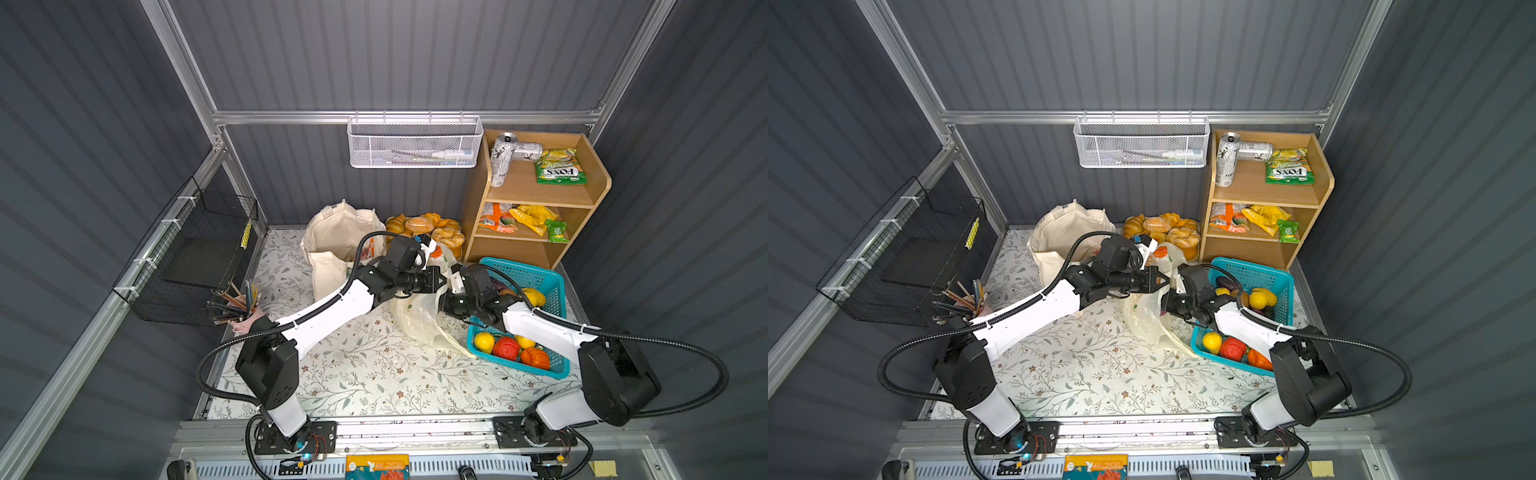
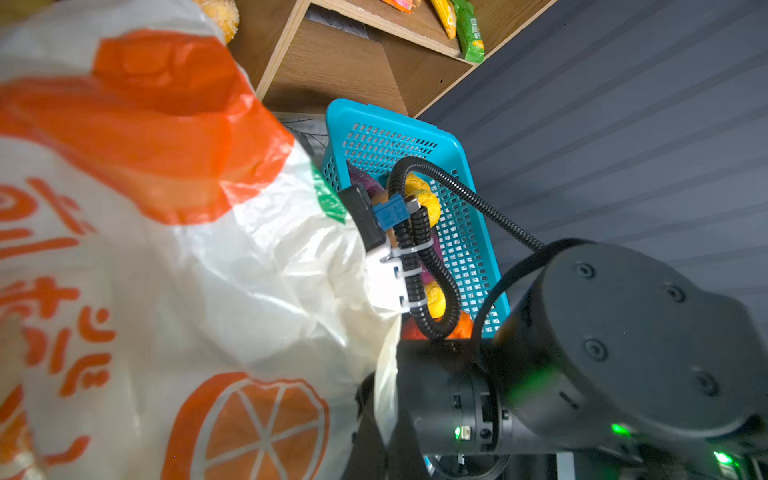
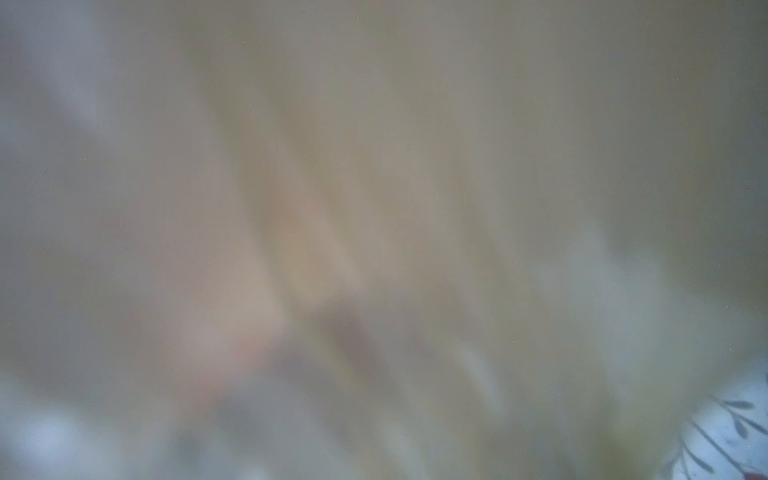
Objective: Place the mixed food into the grocery bags and tie them
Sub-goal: 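Lower the onion into the plastic bag and open the right gripper, then withdraw the right gripper from the bag back over the teal basket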
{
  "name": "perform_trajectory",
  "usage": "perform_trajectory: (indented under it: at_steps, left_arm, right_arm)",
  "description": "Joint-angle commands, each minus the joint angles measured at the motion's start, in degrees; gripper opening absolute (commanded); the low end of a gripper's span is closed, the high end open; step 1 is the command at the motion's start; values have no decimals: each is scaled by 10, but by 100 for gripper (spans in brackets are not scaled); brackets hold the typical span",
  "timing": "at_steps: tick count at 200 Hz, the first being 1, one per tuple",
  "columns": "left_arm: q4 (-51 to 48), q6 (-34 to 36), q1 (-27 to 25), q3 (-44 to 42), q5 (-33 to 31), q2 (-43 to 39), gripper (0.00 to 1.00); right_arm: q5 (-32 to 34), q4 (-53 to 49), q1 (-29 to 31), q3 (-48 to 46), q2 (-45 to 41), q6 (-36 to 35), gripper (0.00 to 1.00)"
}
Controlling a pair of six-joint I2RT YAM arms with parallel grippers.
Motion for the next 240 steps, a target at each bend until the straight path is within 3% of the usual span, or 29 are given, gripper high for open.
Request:
perform_trajectory:
  at_steps: [1, 57, 100, 114, 168, 240]
  left_arm:
    - [12, -15, -3, -3, 19, -23, 0]
    - [29, -25, -3, -31, 30, -19, 0]
    - [34, -29, -3, -42, 24, -21, 0]
    - [34, -29, -3, -45, 17, -25, 0]
    - [14, -10, 24, -56, -1, -40, 0]
    - [29, -17, 56, -89, 9, -41, 0]
  right_arm:
    - [-14, 27, -5, 1, 1, 8, 68]
    - [-33, 76, -5, 7, 51, 28, 70]
    - [-73, 65, -4, 37, 92, 17, 91]
    - [-66, 50, -5, 33, 81, 5, 99]
    - [-72, -7, -20, 10, 13, -20, 98]
    - [-78, -152, -82, -13, -171, -51, 96]
